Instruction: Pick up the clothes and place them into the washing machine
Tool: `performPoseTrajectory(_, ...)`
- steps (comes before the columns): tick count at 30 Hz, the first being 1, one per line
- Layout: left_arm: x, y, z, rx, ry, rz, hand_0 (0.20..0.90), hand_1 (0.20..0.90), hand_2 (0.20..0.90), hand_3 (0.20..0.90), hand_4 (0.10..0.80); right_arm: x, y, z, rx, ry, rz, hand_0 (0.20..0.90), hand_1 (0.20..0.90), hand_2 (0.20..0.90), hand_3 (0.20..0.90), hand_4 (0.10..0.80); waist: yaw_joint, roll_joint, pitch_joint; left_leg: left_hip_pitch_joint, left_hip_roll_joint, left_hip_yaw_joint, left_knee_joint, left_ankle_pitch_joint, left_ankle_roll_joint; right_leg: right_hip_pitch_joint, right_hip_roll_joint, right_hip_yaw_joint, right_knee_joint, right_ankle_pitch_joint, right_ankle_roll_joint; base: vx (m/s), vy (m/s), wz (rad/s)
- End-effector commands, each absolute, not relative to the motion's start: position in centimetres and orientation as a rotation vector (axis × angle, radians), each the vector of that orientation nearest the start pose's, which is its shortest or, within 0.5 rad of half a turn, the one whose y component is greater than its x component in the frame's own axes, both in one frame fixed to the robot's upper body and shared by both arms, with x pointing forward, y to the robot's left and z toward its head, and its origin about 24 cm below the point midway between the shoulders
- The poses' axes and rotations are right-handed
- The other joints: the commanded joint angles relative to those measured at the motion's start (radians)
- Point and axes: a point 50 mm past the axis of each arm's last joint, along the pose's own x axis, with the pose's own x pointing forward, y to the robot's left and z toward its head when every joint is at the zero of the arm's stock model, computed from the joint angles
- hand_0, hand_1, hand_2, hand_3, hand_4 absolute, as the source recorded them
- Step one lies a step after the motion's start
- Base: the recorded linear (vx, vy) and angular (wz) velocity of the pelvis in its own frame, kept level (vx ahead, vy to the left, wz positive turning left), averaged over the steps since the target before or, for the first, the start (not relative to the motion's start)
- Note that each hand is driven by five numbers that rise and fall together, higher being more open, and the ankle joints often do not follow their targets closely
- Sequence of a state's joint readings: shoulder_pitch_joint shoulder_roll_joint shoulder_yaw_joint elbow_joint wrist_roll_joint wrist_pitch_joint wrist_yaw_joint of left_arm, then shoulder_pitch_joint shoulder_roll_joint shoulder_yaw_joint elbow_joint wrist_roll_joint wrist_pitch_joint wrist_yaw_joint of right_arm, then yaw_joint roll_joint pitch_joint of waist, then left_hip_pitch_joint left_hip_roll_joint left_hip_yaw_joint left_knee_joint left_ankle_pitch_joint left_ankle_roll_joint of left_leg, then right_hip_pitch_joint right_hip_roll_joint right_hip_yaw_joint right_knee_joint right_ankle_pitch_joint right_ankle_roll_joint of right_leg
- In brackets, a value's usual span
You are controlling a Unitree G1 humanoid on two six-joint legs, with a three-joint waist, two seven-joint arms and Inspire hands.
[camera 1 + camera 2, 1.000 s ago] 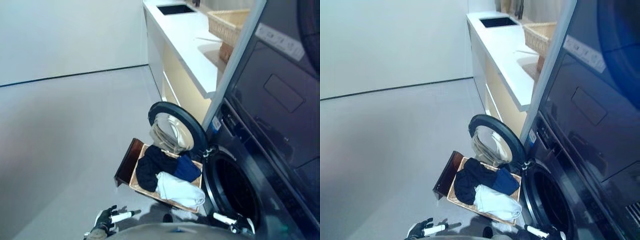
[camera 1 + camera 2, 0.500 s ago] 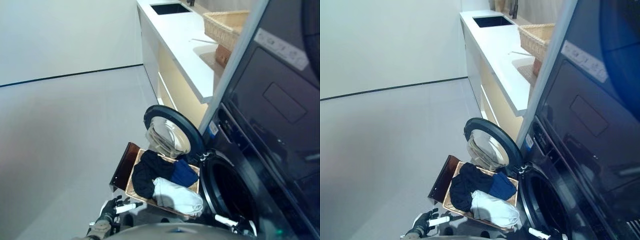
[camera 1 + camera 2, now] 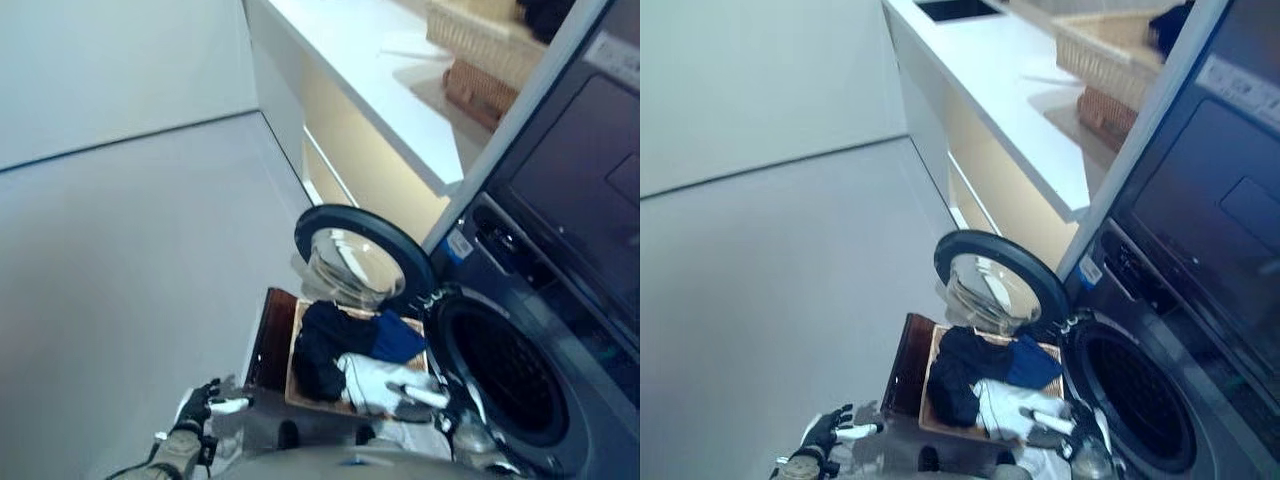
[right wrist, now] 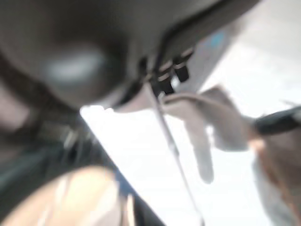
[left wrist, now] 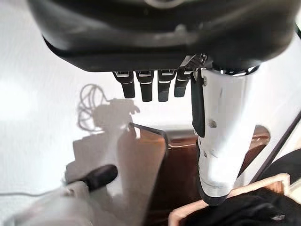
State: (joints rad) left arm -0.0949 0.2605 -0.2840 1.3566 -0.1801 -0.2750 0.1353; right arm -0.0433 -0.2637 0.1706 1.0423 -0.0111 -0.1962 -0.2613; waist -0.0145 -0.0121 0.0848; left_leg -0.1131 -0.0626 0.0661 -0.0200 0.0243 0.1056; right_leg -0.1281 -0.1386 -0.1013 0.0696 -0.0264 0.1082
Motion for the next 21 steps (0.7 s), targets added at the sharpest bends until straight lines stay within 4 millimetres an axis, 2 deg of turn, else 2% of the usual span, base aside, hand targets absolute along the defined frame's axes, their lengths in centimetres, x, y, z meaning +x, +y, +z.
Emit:
performPoseTrajectory(1,15.3,24.7,-13.1,0.331,0.797,0.215,0.9,0.9,0.9,0.9,0.8,21.3,-25.5,-7.0,-0.757,0.408,-0.135,0.9,0.9,0.9,0.9,0.8,0.009,-0.036,0.003,-0.103,0.023,-0.025,0.156,-0.103,-0.08,0.005,-0.027,0.028,-0.064,0.073,0.002,-0.078,-0.074,0.07)
performPoseTrajectory(2,15.7,24.7,-12.9,0.329,0.775,0.223,0.9,0.9,0.9,0.9,0.8,21.9,-25.9,-6.0,-0.843,0.354,-0.118,0.9,0.9,0.9,0.9,0.8,0.008,-0.039,0.012,-0.119,0.027,-0.03,0.162,-0.099,-0.084,-0.004,-0.025,0.025,-0.068,0.074,0.001,-0.049,-0.055,0.08)
performPoseTrajectory(3,15.7,24.7,-12.9,0.329,0.775,0.223,0.9,0.9,0.9,0.9,0.8,21.9,-25.9,-6.0,-0.843,0.355,-0.118,0.9,0.9,0.9,0.9,0.8,0.007,-0.039,0.012,-0.12,0.027,-0.031,0.163,-0.099,-0.085,-0.005,-0.025,0.024,-0.068,0.074,0.0,-0.09,-0.051,0.11)
performPoseTrajectory(4,16.3,24.6,-12.6,0.328,0.749,0.228,0.9,0.9,0.9,0.9,0.8,22.8,-25.8,-4.7,-0.909,0.285,-0.084,0.9,0.9,0.9,0.9,0.8,0.005,-0.042,0.027,-0.141,0.03,-0.036,0.172,-0.094,-0.088,-0.023,-0.022,0.024,-0.064,0.075,-0.002,-0.142,-0.073,0.16)
performPoseTrajectory(5,17.4,24.2,-12.2,0.327,0.713,0.22,0.9,0.9,0.9,0.9,0.8,24.2,-25.9,-3.3,-1.078,0.208,0.0,0.9,0.9,0.9,0.9,0.8,0.005,-0.048,0.048,-0.176,0.035,-0.046,0.179,-0.081,-0.094,-0.052,-0.021,0.02,-0.059,0.076,-0.004,-0.16,-0.086,0.2)
performPoseTrajectory(9,18.9,23.8,-11.5,0.323,0.667,0.222,0.9,0.9,0.9,0.9,0.8,25.9,-25.5,-1.1,-1.252,0.083,0.097,0.9,0.9,0.9,0.9,0.8,0.003,-0.055,0.069,-0.209,0.043,-0.059,0.178,-0.062,-0.1,-0.088,-0.017,0.014,-0.042,0.074,-0.007,-0.064,-0.05,0.14)
performPoseTrajectory(12,19.4,23.5,-11.3,0.331,0.65,0.213,0.9,0.9,0.9,0.9,0.8,25.9,-25.8,-1.8,-1.329,0.104,0.128,0.9,0.9,0.9,0.9,0.8,0.006,-0.055,0.072,-0.218,0.045,-0.068,0.171,-0.054,-0.104,-0.098,-0.015,0.01,-0.036,0.069,-0.006,-0.011,-0.029,0.15)
performPoseTrajectory(17,19.7,23.1,-11.2,0.345,0.649,0.193,0.9,0.9,0.9,0.9,0.8,24.8,-26.7,-3.6,-1.486,0.17,0.246,0.9,0.9,0.9,0.9,0.8,0.01,-0.052,0.078,-0.242,0.039,-0.088,0.185,-0.059,-0.105,-0.122,-0.015,0.014,-0.01,0.058,-0.005,-0.01,-0.008,0.07)
performPoseTrajectory(21,19.9,23.1,-11.2,0.345,0.652,0.194,0.9,0.9,0.9,0.9,0.8,25.1,-26.5,-4.0,-1.513,0.174,0.242,0.9,0.9,0.9,0.9,0.8,0.01,-0.046,0.084,-0.257,0.037,-0.084,0.186,-0.057,-0.107,-0.142,-0.017,0.017,-0.008,0.063,-0.006,-0.021,0.002,-0.01)
